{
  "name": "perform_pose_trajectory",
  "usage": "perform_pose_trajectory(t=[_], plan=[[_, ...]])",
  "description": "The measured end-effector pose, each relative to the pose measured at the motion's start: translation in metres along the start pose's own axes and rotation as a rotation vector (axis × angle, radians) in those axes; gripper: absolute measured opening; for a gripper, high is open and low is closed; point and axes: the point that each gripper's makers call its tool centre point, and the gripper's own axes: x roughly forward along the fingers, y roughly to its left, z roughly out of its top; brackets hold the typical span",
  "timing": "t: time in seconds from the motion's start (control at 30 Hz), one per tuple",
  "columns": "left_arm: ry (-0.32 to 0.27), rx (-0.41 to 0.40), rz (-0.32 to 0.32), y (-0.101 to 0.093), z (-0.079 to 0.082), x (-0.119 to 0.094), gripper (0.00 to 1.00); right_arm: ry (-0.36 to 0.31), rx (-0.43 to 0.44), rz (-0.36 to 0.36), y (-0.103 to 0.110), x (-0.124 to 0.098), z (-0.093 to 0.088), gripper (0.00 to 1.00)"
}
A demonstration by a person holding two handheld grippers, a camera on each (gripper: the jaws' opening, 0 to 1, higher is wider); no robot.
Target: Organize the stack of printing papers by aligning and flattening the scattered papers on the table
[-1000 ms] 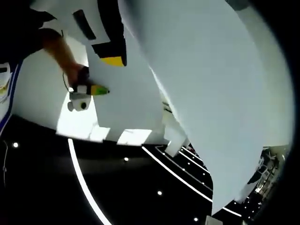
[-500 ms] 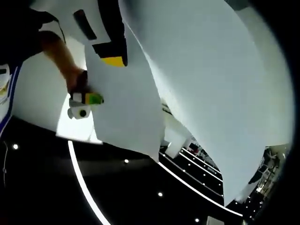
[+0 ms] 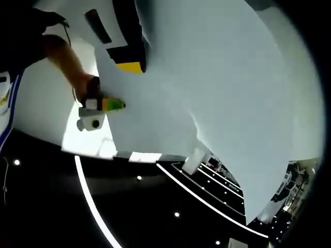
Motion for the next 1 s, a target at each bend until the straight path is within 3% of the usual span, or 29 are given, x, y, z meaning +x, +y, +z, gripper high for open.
perform_pose_trajectory(t=[0.4, 1.0], plan=[[-0.002, 0.003, 0.0, -0.003, -0.001, 0.001, 0.18, 0.004, 0.038, -0.01, 0.0, 0.012, -0.007, 0.0], [-0.007, 0.0, -0.016, -0.007, 0.0, 0.001, 0.22, -0.022, 0.137, 0.07, 0.02, 0.038, -0.011, 0.0]])
